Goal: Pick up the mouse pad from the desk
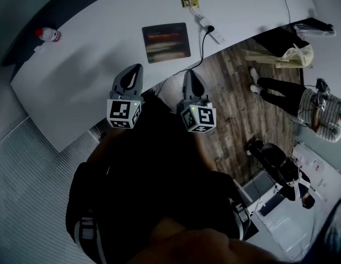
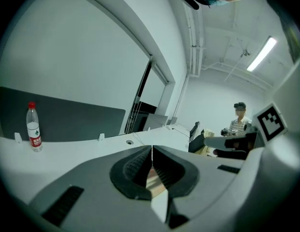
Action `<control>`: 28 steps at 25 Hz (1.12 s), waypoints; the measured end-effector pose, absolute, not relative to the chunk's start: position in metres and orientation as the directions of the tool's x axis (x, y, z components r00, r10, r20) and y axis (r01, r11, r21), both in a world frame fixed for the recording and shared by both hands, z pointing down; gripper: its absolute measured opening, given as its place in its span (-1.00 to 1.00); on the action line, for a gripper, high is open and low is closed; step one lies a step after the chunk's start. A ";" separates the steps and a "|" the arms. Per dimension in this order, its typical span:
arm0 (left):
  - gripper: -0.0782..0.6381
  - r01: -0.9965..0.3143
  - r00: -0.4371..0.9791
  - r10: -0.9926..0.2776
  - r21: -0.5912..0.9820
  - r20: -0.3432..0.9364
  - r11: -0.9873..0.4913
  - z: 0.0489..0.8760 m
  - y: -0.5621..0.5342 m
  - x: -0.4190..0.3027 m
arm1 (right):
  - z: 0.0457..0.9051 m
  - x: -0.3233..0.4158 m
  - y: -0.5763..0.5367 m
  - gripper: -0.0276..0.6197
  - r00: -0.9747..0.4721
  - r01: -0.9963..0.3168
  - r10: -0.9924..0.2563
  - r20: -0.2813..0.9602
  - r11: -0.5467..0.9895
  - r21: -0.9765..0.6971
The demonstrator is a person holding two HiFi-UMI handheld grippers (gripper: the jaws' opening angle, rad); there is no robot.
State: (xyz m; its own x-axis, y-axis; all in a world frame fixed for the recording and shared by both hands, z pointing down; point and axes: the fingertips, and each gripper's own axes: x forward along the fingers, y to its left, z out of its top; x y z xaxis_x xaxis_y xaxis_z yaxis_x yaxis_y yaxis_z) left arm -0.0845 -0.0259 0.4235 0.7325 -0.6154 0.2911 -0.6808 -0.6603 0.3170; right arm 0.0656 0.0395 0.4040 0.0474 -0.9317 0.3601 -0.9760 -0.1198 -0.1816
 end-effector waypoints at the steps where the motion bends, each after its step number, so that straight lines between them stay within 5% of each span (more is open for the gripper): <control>1: -0.76 -0.682 0.731 -0.616 0.320 0.292 -0.658 0.425 -0.026 -0.086 | 0.404 0.064 0.037 -0.91 0.044 -0.977 -0.932 0.360 -0.115 -0.179; 28: -0.76 -0.800 0.594 -0.690 0.215 0.414 -0.560 0.480 -0.067 -0.036 | 0.476 0.121 -0.055 -0.91 -0.164 -0.979 -0.880 0.445 0.090 -0.183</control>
State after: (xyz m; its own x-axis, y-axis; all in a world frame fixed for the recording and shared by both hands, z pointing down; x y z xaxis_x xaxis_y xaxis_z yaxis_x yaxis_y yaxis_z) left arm -0.0364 -0.0670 0.4800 0.5940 -0.6900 0.4137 -0.8001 -0.5601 0.2148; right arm 0.1211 -0.0546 0.4759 -0.1645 -0.8803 0.4450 -0.9789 0.0903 -0.1832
